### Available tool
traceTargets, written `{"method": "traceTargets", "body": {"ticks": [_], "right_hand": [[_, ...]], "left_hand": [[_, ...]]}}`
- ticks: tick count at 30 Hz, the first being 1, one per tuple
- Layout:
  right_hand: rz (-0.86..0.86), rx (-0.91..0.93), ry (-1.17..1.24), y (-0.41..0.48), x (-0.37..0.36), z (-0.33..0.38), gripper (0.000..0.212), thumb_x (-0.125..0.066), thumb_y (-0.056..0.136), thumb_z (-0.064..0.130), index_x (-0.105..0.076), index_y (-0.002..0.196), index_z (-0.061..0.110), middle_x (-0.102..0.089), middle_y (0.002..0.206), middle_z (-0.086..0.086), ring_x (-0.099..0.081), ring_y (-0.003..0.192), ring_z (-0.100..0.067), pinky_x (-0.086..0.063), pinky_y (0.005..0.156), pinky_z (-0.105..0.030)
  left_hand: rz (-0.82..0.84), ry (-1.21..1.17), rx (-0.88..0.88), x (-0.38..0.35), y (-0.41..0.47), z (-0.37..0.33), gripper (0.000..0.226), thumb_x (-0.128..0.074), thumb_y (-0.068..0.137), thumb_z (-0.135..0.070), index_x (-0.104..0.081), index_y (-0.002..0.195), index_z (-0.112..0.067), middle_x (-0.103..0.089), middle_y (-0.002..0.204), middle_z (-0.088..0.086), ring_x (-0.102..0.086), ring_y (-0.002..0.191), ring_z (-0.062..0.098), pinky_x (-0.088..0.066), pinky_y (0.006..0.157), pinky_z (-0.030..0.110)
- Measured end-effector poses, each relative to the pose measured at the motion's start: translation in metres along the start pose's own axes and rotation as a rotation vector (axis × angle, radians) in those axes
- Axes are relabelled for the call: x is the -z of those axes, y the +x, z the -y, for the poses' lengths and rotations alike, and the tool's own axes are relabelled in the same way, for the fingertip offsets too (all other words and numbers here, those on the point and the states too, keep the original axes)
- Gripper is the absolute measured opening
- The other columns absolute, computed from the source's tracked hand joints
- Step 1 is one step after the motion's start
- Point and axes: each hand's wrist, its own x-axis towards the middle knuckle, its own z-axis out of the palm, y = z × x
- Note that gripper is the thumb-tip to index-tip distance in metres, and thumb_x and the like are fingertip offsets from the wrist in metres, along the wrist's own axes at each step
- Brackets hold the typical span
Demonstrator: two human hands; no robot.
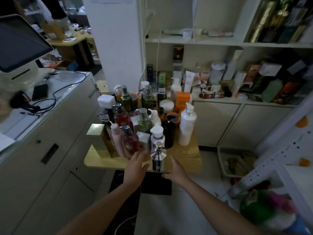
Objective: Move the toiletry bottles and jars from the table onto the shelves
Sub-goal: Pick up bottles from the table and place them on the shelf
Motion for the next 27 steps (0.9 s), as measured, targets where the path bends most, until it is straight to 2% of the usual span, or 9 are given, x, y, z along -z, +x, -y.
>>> {"method": "traceTargets", "body": {"ticks": [3,6,9,13,17,18,20,24,27], "right_hand": [[0.031,0.011,-0.019,0.013,0.0,0.006,0.086,-0.073,0.078,0.011,-0.021,0.147,0.012,-0.035,0.148,-0.005,-0.032,0.136,-0.019,-0.026,0.093,-0.015],[0.031,0.011,-0.022,0.027,-0.001,0.007,0.08,-0.074,0.076,0.011,-0.031,0.143,0.014,-0.045,0.141,-0.003,-0.041,0.131,-0.018,-0.03,0.09,-0.014],[0.03,-0.004,-0.005,0.042,-0.004,0.002,0.077,-0.075,0.074,0.009,-0.036,0.139,0.016,-0.05,0.137,-0.003,-0.045,0.127,-0.017,-0.033,0.088,-0.015],[0.031,-0.032,0.024,0.054,-0.013,-0.001,0.081,-0.076,0.075,0.016,-0.03,0.142,0.02,-0.052,0.132,0.0,-0.05,0.121,-0.02,-0.038,0.086,-0.02],[-0.066,-0.081,0.193,0.055,-0.023,-0.002,0.073,-0.08,0.068,0.019,-0.043,0.131,0.029,-0.061,0.116,0.003,-0.058,0.109,-0.018,-0.054,0.085,-0.036],[-0.087,-0.089,0.218,0.053,-0.024,-0.004,0.071,-0.08,0.068,0.02,-0.045,0.129,0.03,-0.062,0.115,0.005,-0.058,0.109,-0.017,-0.054,0.087,-0.038],[-0.122,-0.084,0.223,0.047,-0.024,-0.007,0.07,-0.082,0.067,0.023,-0.049,0.129,0.027,-0.063,0.117,0.006,-0.058,0.111,-0.016,-0.05,0.092,-0.033],[-0.213,-0.095,0.287,0.019,-0.012,-0.008,0.064,-0.084,0.066,0.02,-0.053,0.122,0.024,-0.063,0.106,0.009,-0.06,0.102,-0.011,-0.047,0.083,-0.021],[-0.335,-0.118,0.306,-0.008,0.009,-0.01,0.069,-0.087,0.053,0.03,-0.058,0.116,0.029,-0.068,0.101,0.009,-0.064,0.095,-0.012,-0.053,0.083,-0.029]], "left_hand": [[0.163,0.01,0.14,-0.009,0.013,0.005,0.059,-0.07,0.083,-0.021,-0.044,0.136,-0.017,-0.05,0.132,0.0,-0.051,0.119,0.019,-0.046,0.094,0.032],[0.271,-0.059,0.164,-0.022,0.028,0.007,0.06,-0.075,0.078,-0.021,-0.047,0.131,-0.02,-0.055,0.128,-0.001,-0.054,0.116,0.017,-0.046,0.097,0.035],[0.273,-0.119,0.209,-0.036,0.041,0.01,0.047,-0.077,0.075,-0.017,-0.053,0.116,-0.018,-0.058,0.115,-0.004,-0.056,0.109,0.016,-0.047,0.092,0.031],[0.282,-0.22,0.265,-0.047,0.048,0.011,0.058,-0.078,0.074,-0.016,-0.044,0.122,-0.014,-0.057,0.113,-0.005,-0.054,0.107,0.012,-0.044,0.086,0.026],[0.264,-0.302,0.309,-0.049,0.05,0.009,0.054,-0.08,0.071,-0.014,-0.044,0.111,-0.013,-0.056,0.103,-0.005,-0.057,0.103,0.015,-0.044,0.081,0.027],[0.273,-0.32,0.309,-0.049,0.05,0.01,0.053,-0.08,0.071,-0.014,-0.044,0.11,-0.015,-0.057,0.103,-0.005,-0.058,0.103,0.016,-0.045,0.082,0.027],[0.288,-0.354,0.293,-0.047,0.049,0.009,0.051,-0.08,0.07,-0.015,-0.048,0.109,-0.018,-0.059,0.102,-0.006,-0.059,0.1,0.014,-0.047,0.084,0.028],[0.317,-0.473,0.184,-0.038,0.045,-0.011,0.045,-0.08,0.07,-0.009,-0.052,0.099,-0.029,-0.062,0.094,-0.014,-0.06,0.091,0.006,-0.048,0.081,0.025],[0.36,-0.552,0.067,-0.033,0.045,-0.034,0.04,-0.079,0.072,-0.01,-0.059,0.1,-0.03,-0.067,0.098,-0.006,-0.063,0.093,0.008,-0.051,0.088,0.033]]}}
